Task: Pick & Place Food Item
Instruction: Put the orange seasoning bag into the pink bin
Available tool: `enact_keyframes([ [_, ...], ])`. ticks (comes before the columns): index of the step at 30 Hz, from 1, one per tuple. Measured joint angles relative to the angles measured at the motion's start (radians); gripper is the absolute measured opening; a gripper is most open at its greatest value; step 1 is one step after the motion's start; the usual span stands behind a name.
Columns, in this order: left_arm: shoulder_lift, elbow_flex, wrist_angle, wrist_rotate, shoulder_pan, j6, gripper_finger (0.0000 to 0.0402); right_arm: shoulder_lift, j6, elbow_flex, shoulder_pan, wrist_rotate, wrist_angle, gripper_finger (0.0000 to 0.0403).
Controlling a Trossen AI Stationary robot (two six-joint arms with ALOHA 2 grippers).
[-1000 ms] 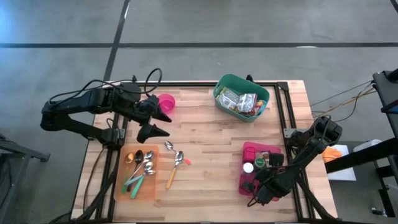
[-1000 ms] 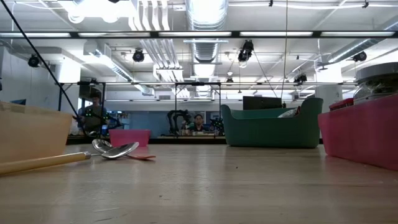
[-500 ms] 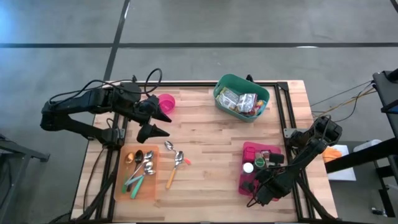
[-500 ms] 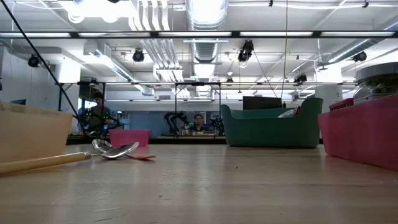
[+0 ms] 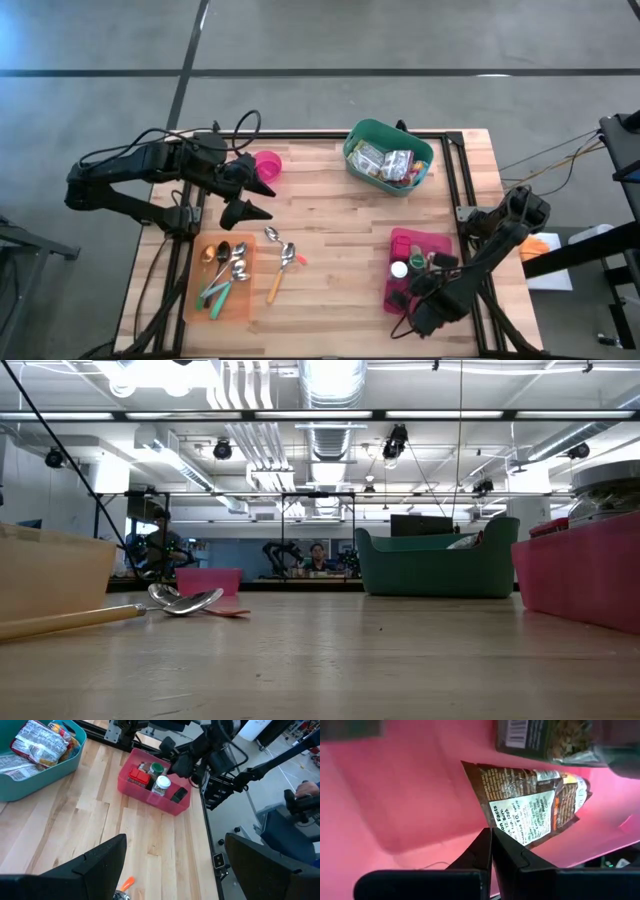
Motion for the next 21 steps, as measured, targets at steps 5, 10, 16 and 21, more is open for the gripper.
enact_keyframes([
  [5, 0.000, 0.000, -0.002, 0.000, 0.000, -0.002, 0.0341, -0.013, 0.080, 0.061, 0.013, 0.002, 0.000, 0.0008],
  [10, 0.000, 0.000, -0.002, 0.000, 0.000, -0.002, 0.0341, -0.028, 0.173, 0.106, 0.041, 0.003, -0.001, 0.0008],
  [16, 0.000, 0.000, -0.002, 0.001, 0.000, -0.002, 0.0341, -0.059, 0.326, 0.157, 0.082, 0.073, 0.000, 0.0008],
  [21, 0.000, 0.000, -0.002, 0.001, 0.000, -0.003, 0.0341, -0.076, 0.423, 0.181, 0.092, 0.114, -0.011, 0.0008],
])
